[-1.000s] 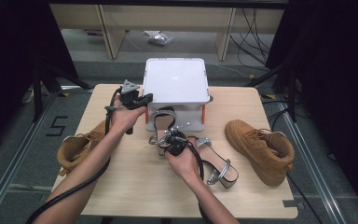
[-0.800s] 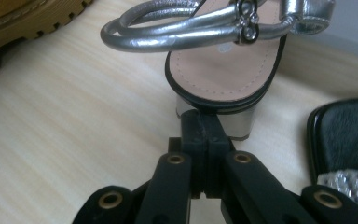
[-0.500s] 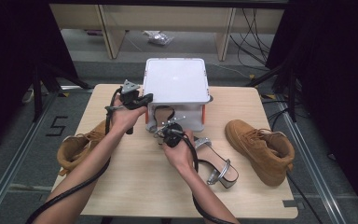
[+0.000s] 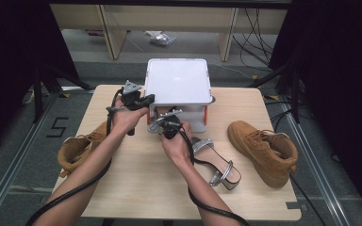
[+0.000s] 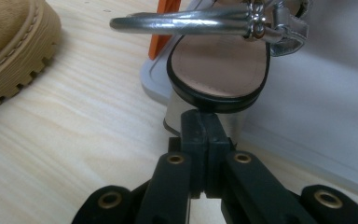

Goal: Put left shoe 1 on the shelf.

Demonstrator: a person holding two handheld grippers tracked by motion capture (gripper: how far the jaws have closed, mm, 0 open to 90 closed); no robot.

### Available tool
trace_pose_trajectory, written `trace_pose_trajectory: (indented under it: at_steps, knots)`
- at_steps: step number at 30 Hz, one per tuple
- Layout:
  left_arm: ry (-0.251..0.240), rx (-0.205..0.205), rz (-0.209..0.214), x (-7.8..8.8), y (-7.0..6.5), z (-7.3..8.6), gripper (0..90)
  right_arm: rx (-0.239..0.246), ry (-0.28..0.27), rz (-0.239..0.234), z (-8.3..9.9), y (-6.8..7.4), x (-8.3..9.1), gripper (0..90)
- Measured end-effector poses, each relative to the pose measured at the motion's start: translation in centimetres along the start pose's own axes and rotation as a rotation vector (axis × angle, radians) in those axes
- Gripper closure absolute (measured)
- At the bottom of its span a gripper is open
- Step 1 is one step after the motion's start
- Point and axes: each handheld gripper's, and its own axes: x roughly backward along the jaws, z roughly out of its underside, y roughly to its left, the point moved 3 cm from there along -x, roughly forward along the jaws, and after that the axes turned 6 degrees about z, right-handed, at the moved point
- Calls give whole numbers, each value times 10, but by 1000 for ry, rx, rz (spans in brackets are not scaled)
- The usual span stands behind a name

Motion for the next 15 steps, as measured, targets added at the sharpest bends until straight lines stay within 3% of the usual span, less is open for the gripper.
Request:
trace_pose_trajectory:
  at_steps: [15]
  knots:
    - [1,-3,0,0,0,0,898,4,-24,44,-7,3,-17,900]
